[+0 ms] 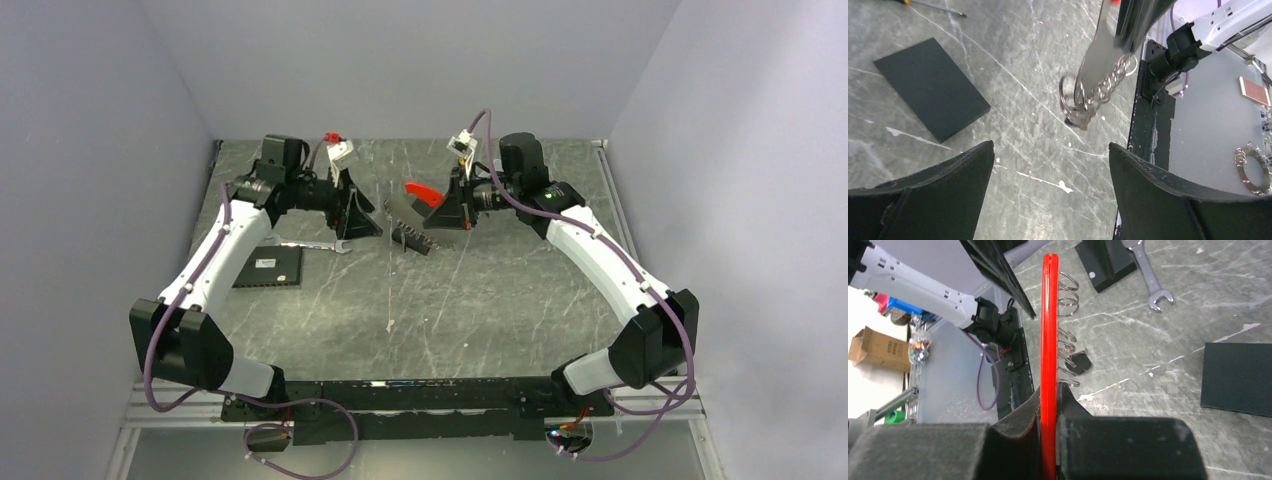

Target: Remove the keys from the keyring

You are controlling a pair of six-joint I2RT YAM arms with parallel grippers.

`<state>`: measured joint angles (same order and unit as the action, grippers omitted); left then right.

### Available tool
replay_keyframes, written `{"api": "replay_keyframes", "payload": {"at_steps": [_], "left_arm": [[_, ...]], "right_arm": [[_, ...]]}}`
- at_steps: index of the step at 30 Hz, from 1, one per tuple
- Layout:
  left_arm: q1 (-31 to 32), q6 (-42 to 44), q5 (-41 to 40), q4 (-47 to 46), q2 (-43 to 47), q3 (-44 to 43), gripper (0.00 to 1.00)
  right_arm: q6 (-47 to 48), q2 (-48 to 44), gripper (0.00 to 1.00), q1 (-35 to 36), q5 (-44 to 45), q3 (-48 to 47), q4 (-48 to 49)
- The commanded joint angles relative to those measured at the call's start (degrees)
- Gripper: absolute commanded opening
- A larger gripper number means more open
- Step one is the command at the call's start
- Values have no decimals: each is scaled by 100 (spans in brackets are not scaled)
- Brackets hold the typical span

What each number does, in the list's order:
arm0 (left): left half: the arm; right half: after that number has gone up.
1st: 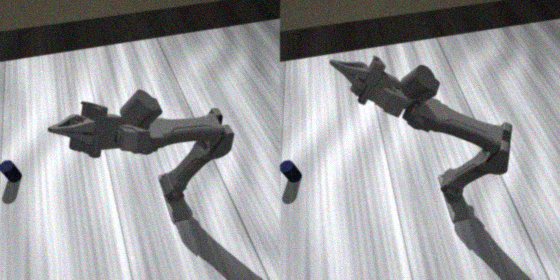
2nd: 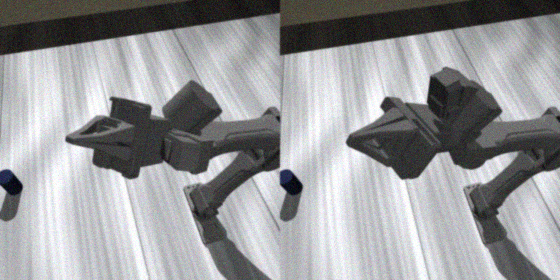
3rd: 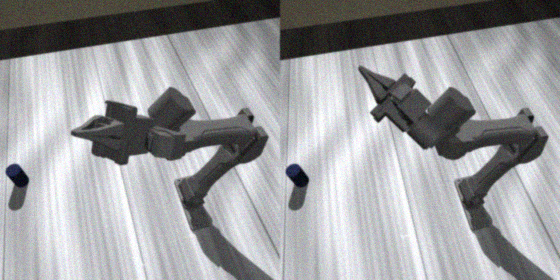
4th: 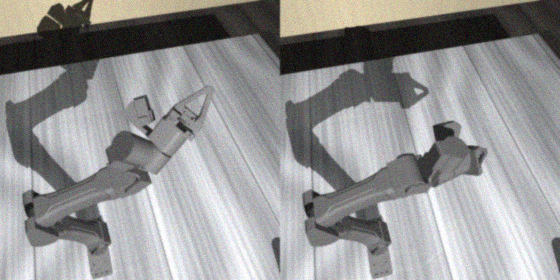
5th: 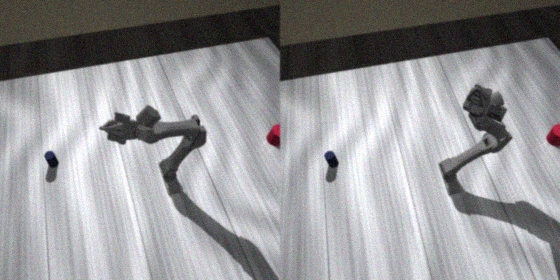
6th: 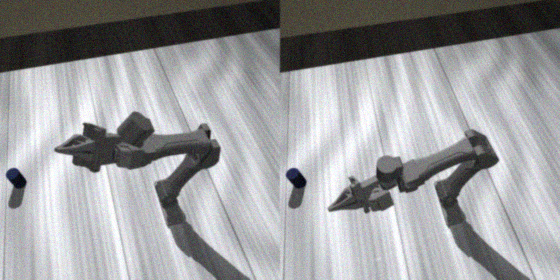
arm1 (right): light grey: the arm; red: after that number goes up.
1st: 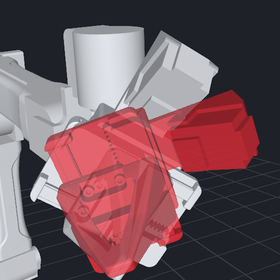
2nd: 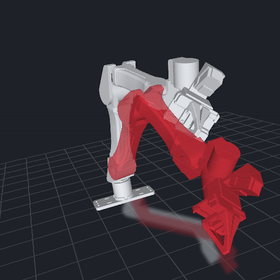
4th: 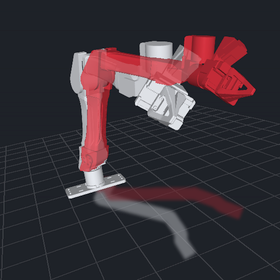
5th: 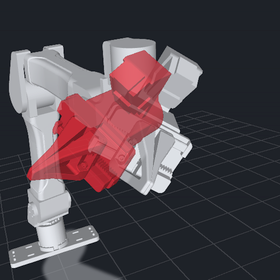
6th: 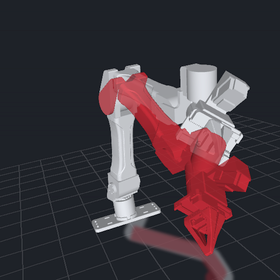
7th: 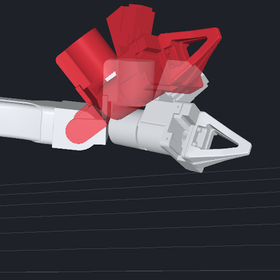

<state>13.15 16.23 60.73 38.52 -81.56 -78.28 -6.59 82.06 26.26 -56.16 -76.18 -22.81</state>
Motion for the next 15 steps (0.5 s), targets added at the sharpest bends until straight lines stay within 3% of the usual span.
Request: {"api": "replay_keyframes", "payload": {"at_steps": [1,11,15], "left_arm": [[21,-467,466,-1028,127,645,87],[21,-1174,1006,-3291,-71,1598,78],[21,-2172,1158,-5242,-180,2128,78]], "right_arm": [[-590,-248,0,-60,314,-160,670],[-1213,-137,0,-71,567,-99,1148],[-1422,-42,0,-68,552,-99,1348]]}}
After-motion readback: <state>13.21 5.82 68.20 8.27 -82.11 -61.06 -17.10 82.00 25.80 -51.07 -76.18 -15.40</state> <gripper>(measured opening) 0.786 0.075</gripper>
